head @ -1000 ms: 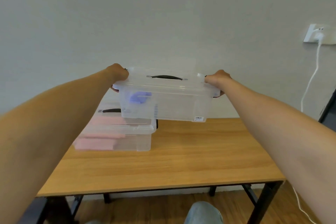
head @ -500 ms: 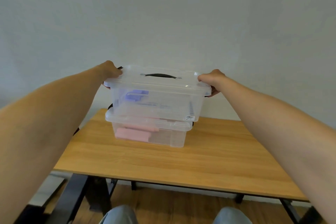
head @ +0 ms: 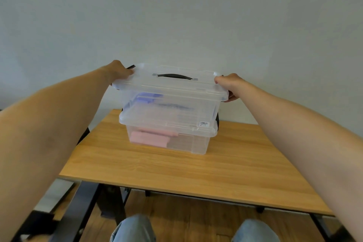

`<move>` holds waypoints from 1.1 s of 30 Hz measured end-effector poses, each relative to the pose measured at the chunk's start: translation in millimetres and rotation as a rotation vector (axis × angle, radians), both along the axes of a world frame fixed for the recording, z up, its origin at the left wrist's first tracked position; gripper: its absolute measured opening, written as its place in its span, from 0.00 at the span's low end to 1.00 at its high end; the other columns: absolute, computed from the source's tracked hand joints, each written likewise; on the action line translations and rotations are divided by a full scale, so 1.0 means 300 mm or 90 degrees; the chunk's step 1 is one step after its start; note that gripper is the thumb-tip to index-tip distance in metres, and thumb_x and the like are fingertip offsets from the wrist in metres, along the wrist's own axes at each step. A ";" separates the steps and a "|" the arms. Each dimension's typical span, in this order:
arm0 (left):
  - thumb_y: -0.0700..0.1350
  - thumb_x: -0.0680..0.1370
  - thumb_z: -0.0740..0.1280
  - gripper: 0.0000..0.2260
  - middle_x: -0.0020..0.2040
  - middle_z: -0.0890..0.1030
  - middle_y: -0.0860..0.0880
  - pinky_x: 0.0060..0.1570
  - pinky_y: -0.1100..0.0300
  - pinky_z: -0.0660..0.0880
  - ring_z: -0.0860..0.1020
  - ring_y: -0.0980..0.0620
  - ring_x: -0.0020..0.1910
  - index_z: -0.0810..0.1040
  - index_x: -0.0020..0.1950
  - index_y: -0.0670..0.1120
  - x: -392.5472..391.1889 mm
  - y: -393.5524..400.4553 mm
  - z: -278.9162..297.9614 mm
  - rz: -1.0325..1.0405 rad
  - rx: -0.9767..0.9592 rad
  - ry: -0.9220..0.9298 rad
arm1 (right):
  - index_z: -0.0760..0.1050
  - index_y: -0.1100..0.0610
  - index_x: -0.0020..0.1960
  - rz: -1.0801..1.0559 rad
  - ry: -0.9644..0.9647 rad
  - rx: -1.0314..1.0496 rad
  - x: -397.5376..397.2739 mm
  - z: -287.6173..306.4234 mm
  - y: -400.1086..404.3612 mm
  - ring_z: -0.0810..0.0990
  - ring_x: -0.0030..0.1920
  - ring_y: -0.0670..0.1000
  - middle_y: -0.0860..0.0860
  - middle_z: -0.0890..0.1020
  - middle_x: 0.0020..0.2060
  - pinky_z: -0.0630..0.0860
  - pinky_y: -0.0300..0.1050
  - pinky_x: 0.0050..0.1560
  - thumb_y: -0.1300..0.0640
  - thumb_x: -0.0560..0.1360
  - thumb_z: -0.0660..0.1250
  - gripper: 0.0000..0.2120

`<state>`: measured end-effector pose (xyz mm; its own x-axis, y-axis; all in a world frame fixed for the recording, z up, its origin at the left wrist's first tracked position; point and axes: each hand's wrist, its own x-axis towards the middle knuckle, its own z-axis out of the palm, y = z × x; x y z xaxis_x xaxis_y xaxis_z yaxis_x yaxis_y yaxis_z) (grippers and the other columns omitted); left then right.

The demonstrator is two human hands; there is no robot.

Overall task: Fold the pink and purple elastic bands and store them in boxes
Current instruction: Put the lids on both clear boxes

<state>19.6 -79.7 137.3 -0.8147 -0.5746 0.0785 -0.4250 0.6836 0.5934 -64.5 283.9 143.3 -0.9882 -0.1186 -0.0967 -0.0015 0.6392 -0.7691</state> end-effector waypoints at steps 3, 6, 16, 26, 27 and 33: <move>0.55 0.80 0.69 0.23 0.53 0.78 0.40 0.47 0.51 0.73 0.76 0.39 0.50 0.78 0.61 0.35 -0.031 -0.020 -0.018 0.012 0.017 0.019 | 0.73 0.57 0.56 0.009 -0.042 0.001 -0.007 -0.001 -0.011 0.79 0.34 0.52 0.53 0.78 0.40 0.77 0.44 0.29 0.54 0.81 0.58 0.09; 0.54 0.80 0.70 0.21 0.58 0.78 0.41 0.50 0.51 0.75 0.78 0.38 0.57 0.79 0.61 0.37 -0.040 -0.026 -0.025 0.020 0.017 0.032 | 0.72 0.56 0.55 0.002 -0.064 0.017 -0.015 -0.007 -0.028 0.77 0.32 0.51 0.52 0.77 0.38 0.78 0.44 0.28 0.54 0.82 0.55 0.09; 0.48 0.74 0.71 0.20 0.51 0.78 0.44 0.36 0.55 0.77 0.80 0.45 0.44 0.75 0.63 0.42 0.003 -0.029 -0.072 0.064 0.410 0.202 | 0.72 0.57 0.64 -0.043 -0.038 -0.013 -0.031 -0.046 -0.060 0.80 0.42 0.56 0.56 0.79 0.50 0.79 0.48 0.34 0.49 0.83 0.55 0.16; 0.62 0.75 0.67 0.19 0.59 0.81 0.49 0.75 0.44 0.65 0.78 0.46 0.61 0.79 0.59 0.52 0.097 -0.042 -0.161 -0.096 0.551 0.145 | 0.77 0.53 0.51 -0.125 -0.112 -0.236 0.003 -0.078 -0.040 0.81 0.52 0.57 0.52 0.83 0.50 0.74 0.59 0.61 0.38 0.80 0.53 0.22; 0.67 0.75 0.64 0.24 0.63 0.80 0.49 0.76 0.44 0.62 0.76 0.46 0.65 0.78 0.63 0.53 0.108 -0.037 -0.174 -0.100 0.550 0.145 | 0.77 0.53 0.49 -0.155 -0.124 -0.302 0.006 -0.091 -0.037 0.81 0.53 0.57 0.52 0.83 0.49 0.71 0.61 0.65 0.38 0.80 0.51 0.23; 0.80 0.73 0.46 0.46 0.73 0.73 0.47 0.70 0.42 0.66 0.70 0.43 0.72 0.69 0.78 0.50 0.198 0.017 -0.247 -0.106 0.613 0.101 | 0.78 0.60 0.63 -0.218 -0.187 -0.380 0.054 -0.231 0.001 0.80 0.63 0.58 0.57 0.81 0.63 0.71 0.59 0.67 0.45 0.85 0.48 0.26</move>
